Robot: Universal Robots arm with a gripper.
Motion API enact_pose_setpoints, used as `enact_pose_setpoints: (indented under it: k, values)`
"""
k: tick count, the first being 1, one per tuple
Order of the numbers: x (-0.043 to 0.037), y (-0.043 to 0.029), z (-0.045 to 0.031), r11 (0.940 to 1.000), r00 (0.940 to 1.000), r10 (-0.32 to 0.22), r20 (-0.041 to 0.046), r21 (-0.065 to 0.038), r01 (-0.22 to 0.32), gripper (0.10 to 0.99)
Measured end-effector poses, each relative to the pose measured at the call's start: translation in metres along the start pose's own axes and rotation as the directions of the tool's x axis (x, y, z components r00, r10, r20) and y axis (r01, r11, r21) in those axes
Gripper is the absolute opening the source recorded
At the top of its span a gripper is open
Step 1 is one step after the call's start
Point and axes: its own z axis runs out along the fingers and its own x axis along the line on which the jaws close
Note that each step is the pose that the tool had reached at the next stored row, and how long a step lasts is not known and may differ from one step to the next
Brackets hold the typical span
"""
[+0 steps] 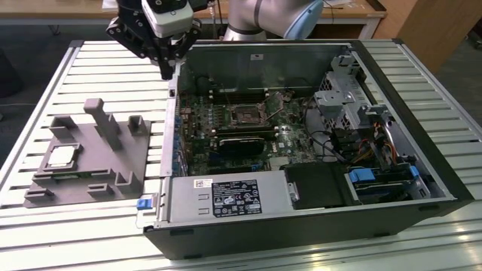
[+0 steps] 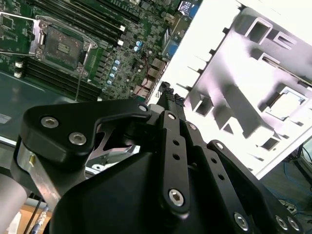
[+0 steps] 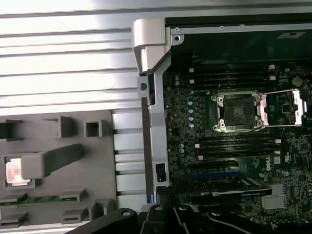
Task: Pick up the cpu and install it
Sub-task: 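Reach for the cpu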
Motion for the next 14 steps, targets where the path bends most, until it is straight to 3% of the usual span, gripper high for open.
enact_pose_setpoints:
  k: [14]
  values:
    - [0.0095,-0.0008,0.0008,1.0000,1.0000,0.000,0.0000,0.000,0.000,0.106]
